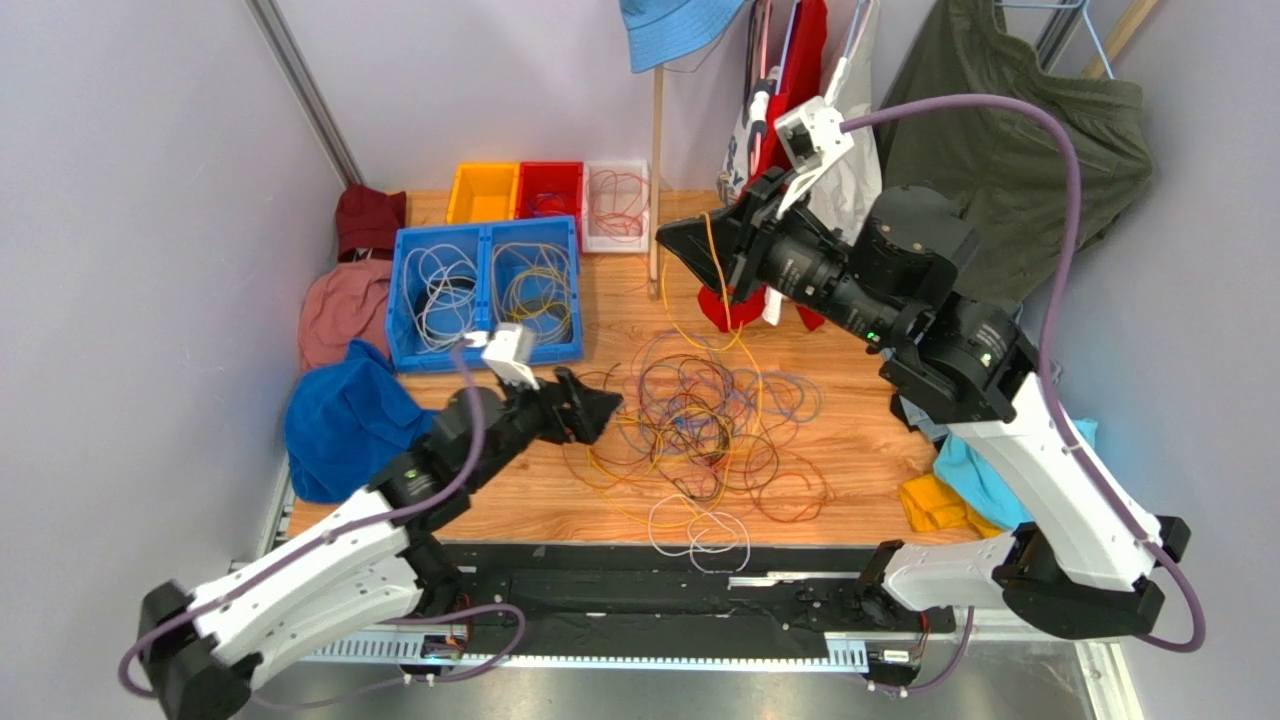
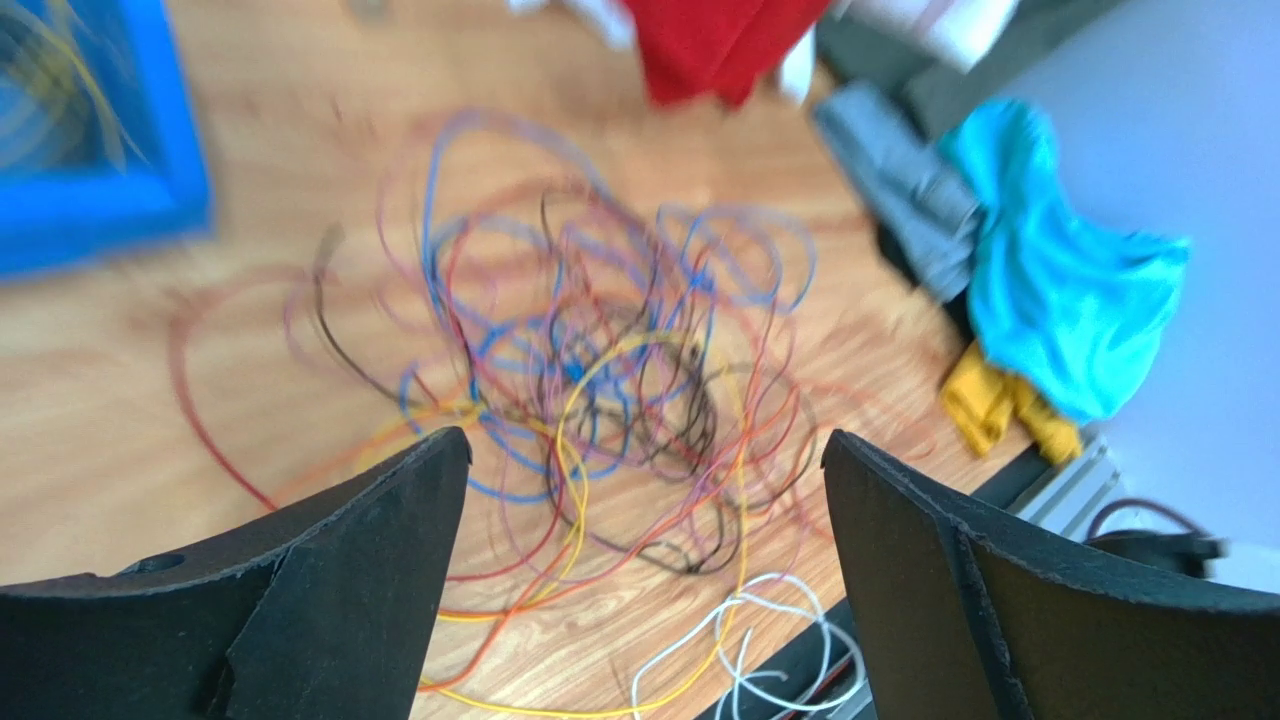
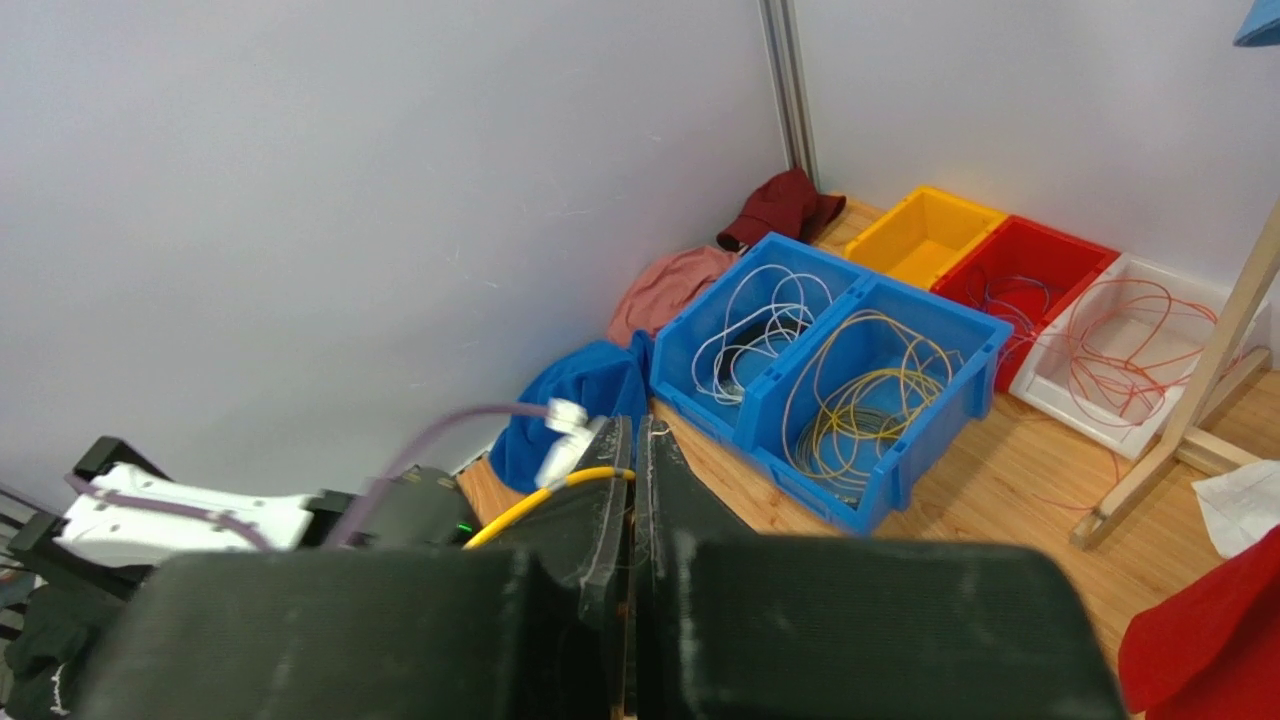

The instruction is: Untangle the cables

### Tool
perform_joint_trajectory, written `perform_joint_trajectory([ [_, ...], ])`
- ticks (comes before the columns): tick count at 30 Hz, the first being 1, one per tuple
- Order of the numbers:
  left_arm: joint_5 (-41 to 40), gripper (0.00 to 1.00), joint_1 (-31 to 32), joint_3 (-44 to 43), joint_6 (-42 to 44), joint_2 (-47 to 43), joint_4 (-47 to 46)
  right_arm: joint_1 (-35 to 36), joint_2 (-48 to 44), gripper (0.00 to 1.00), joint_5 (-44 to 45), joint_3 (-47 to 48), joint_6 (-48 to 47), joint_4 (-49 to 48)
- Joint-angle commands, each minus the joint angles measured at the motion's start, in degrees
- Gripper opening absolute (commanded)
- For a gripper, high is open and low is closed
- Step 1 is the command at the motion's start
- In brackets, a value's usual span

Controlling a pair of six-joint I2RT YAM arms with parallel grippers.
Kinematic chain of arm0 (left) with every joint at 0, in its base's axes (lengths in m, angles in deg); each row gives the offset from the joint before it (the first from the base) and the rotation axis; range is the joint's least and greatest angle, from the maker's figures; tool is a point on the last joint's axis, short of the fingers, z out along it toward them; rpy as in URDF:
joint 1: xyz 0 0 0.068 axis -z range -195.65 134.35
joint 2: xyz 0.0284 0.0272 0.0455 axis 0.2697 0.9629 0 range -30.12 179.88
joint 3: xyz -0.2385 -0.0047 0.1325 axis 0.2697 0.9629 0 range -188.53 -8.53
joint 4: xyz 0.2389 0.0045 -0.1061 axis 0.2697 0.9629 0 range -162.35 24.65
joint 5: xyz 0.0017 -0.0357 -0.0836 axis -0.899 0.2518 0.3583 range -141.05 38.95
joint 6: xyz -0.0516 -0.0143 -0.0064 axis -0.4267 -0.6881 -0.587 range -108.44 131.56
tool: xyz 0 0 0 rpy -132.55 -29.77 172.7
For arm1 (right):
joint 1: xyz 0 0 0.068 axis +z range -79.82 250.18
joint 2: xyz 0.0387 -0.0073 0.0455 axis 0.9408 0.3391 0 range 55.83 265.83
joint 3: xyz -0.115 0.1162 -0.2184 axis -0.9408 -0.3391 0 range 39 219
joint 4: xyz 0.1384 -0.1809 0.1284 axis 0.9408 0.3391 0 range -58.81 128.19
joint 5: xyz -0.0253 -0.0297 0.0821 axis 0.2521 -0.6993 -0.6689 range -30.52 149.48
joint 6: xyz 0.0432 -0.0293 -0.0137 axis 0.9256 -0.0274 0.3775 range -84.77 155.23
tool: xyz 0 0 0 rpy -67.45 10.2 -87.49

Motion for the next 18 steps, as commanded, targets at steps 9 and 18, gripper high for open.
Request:
perform_joint_trajectory([
  [9, -14.57, 0.97, 0.28, -12.07, 4.33, -18.57, 40.68, -1.67, 10.91, 0.00, 1.38, 4.39, -2.91, -9.98],
  [18, -18.00, 0.98, 1.34, -13.82, -4.79, -31.32, 53.35, -6.68, 27.69, 0.00, -3.19, 16.60, -5.29, -19.11],
])
